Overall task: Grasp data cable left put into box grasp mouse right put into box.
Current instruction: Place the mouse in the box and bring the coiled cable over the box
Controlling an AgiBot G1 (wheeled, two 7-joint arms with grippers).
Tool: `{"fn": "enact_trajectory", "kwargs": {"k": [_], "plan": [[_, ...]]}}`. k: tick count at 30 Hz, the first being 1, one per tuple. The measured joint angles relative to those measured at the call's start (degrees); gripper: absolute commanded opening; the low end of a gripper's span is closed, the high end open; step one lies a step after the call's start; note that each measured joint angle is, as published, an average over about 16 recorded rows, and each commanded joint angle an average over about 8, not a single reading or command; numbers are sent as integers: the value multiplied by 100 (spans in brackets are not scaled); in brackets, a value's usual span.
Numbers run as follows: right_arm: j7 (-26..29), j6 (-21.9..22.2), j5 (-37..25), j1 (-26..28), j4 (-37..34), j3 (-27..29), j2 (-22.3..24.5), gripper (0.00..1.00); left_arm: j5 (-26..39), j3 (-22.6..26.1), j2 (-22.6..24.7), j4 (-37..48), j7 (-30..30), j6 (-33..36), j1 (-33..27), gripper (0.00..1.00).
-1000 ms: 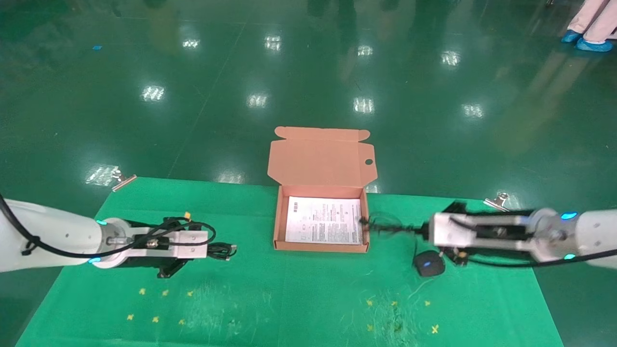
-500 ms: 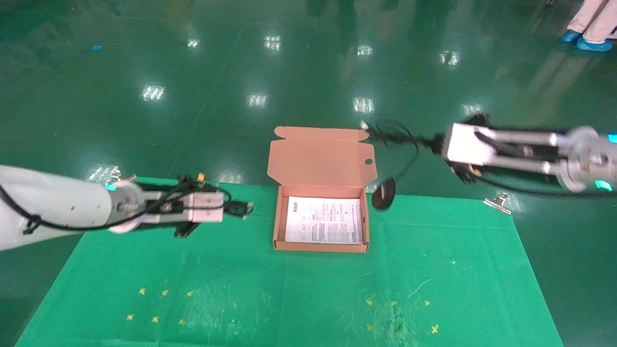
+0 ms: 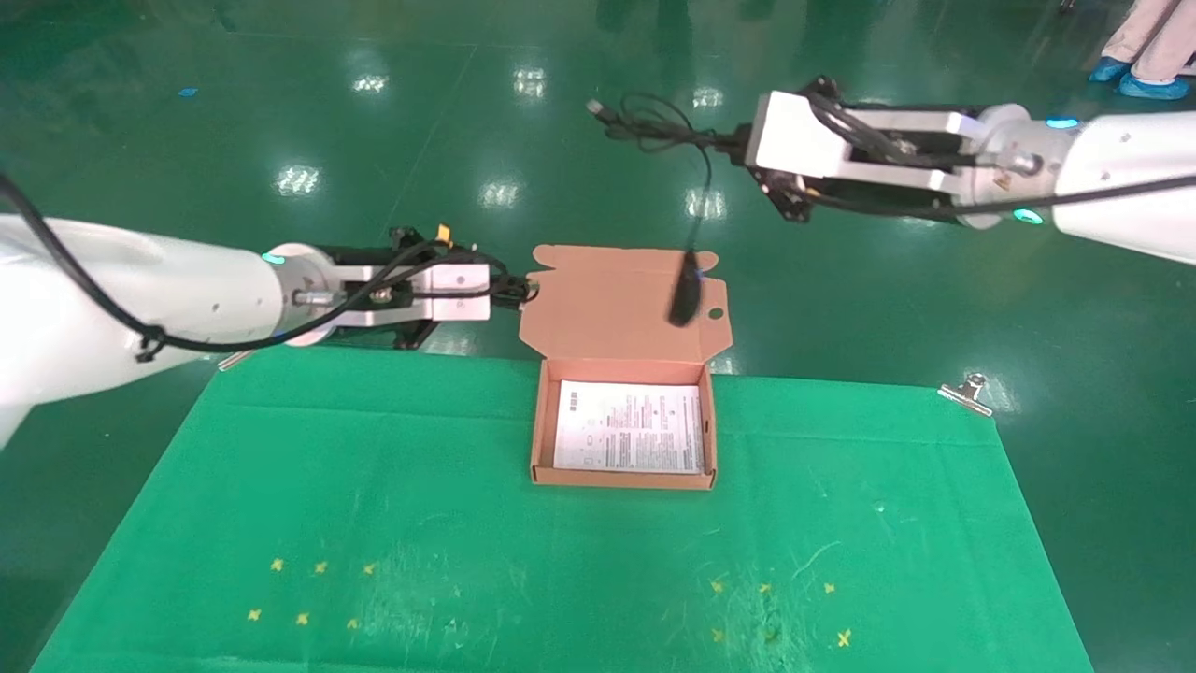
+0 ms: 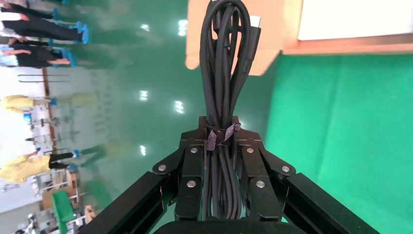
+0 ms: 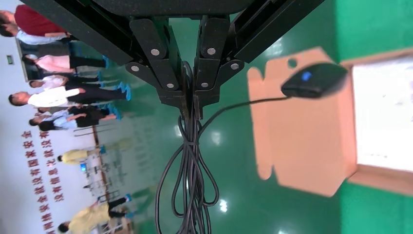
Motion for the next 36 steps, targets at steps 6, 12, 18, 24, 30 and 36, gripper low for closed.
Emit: {"fn": "enact_trajectory", "kwargs": {"k": [6, 12, 18, 24, 30, 36], "plan": [[-462, 44, 227, 226, -592, 63, -389, 0, 263, -38, 146, 94, -163, -153, -136, 0], [-825, -6, 415, 398, -1032, 113, -644, 0, 465, -89, 190, 89, -335, -243, -205, 0], [-1022, -102, 536, 446, -1278, 136, -761, 0, 539, -112, 137, 31, -420, -251, -168, 0], [-1096, -131, 592, 372, -1451, 131, -860, 0, 574, -79, 17, -79, -429, -176, -28, 0], [-1185, -140, 620, 252, -1682, 103, -992, 0, 626, -37, -174, -253, -484, -16, 178, 0], [-1339, -132, 632, 170, -2002, 73, -1148, 0, 727, -17, -385, -484, -633, 190, 376, 0]]}}
